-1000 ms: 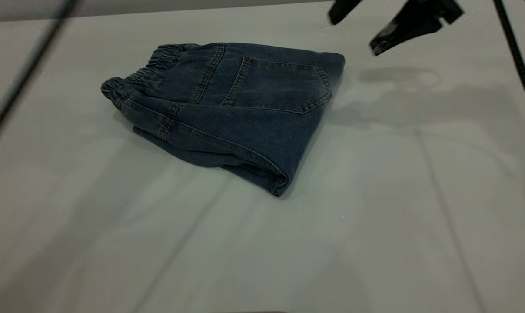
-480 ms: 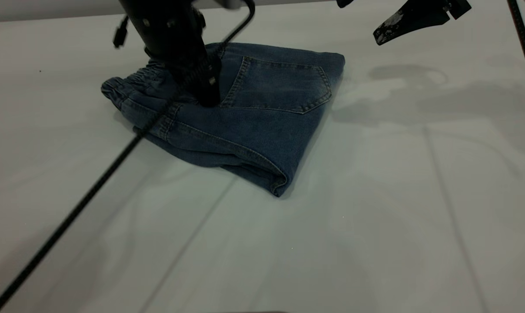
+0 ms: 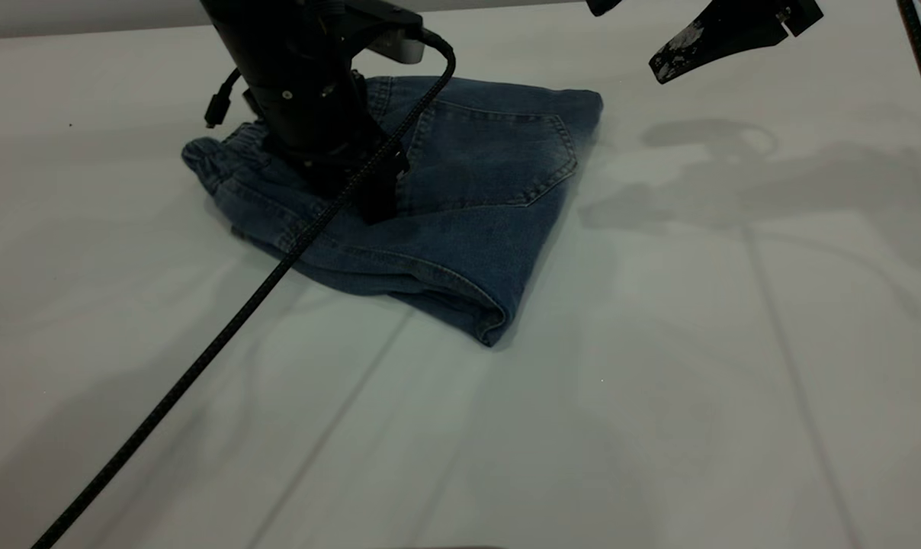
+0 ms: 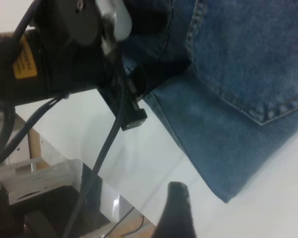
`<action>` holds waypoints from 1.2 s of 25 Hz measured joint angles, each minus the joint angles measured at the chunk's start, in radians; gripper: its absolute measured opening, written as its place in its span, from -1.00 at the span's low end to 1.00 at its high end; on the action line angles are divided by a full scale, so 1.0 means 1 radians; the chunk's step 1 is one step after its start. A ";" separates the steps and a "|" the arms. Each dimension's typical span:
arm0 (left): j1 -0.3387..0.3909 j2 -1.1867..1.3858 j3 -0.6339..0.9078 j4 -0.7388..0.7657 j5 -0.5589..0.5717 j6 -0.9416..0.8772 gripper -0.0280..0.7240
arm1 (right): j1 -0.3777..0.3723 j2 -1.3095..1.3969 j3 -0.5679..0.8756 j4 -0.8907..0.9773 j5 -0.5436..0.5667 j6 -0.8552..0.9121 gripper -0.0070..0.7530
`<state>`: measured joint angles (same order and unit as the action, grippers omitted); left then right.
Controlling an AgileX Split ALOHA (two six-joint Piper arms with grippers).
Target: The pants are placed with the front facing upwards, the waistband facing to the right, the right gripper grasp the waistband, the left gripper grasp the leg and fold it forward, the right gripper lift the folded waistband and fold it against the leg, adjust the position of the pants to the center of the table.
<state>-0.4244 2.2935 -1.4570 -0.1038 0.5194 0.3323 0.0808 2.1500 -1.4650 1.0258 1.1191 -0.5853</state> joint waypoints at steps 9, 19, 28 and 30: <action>-0.001 -0.001 -0.002 -0.012 0.257 -0.432 0.26 | 0.000 0.000 0.000 0.000 0.001 -0.020 0.36; -0.046 -0.049 -0.001 -0.036 0.267 -0.443 0.19 | 0.000 -0.007 -0.038 -0.002 0.021 -0.026 0.33; -0.076 -0.339 -0.028 -0.041 0.257 -0.290 0.19 | 0.000 -0.141 -0.112 -0.022 0.076 -0.025 0.33; -0.076 -0.424 -0.028 -0.018 0.269 -0.256 0.19 | 0.000 -0.184 -0.115 -0.057 0.080 -0.011 0.33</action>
<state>-0.5003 1.8698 -1.4851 -0.1217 0.7886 0.0760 0.0808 1.9662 -1.5802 0.9684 1.1993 -0.5959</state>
